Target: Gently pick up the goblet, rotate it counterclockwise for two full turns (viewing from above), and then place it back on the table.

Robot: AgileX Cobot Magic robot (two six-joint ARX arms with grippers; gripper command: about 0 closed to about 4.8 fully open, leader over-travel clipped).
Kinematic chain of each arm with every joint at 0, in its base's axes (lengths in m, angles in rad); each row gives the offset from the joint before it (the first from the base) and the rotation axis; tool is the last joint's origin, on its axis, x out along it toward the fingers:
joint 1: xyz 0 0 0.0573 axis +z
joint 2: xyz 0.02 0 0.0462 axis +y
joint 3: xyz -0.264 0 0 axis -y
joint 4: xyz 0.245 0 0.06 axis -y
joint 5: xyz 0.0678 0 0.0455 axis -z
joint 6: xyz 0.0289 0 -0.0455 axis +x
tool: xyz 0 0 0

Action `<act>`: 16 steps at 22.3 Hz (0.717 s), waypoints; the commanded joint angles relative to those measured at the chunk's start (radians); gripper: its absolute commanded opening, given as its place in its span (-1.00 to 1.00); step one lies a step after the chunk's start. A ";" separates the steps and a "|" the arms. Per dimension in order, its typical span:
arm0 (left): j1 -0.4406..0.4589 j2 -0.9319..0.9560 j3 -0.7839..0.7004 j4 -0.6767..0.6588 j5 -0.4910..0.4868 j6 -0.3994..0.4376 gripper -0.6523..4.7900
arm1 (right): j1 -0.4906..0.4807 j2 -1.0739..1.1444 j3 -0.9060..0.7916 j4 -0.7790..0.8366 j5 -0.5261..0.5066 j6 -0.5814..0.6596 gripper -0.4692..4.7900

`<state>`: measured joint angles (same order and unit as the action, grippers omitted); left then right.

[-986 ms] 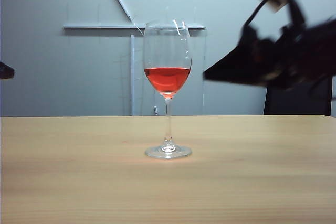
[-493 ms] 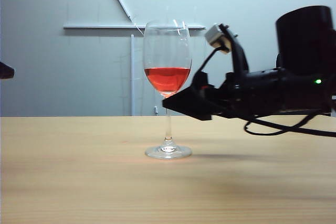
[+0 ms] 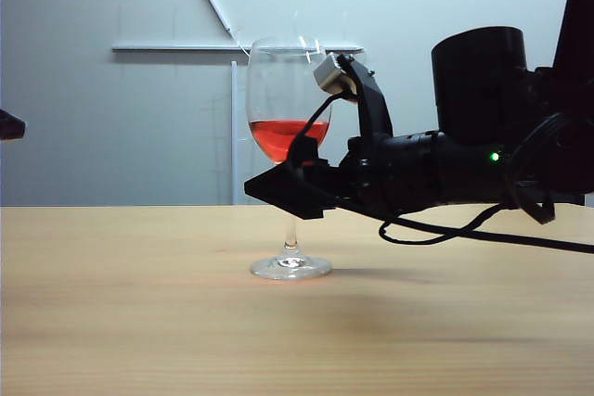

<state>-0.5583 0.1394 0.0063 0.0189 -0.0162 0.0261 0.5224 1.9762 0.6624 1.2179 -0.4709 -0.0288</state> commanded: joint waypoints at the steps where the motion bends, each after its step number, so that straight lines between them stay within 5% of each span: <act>1: -0.001 0.001 0.003 0.012 0.002 0.000 -0.78 | 0.007 -0.001 0.014 0.021 0.007 0.010 0.35; 13: -0.001 0.001 0.003 0.012 0.001 0.000 -0.78 | 0.010 0.026 0.023 0.039 0.072 0.089 0.16; 16: -0.001 0.001 0.003 0.012 0.001 0.000 -0.78 | 0.021 0.028 0.023 0.055 0.072 0.090 -0.13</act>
<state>-0.5583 0.1394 0.0063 0.0185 -0.0162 0.0261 0.5396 2.0087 0.6804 1.2407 -0.3973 0.0593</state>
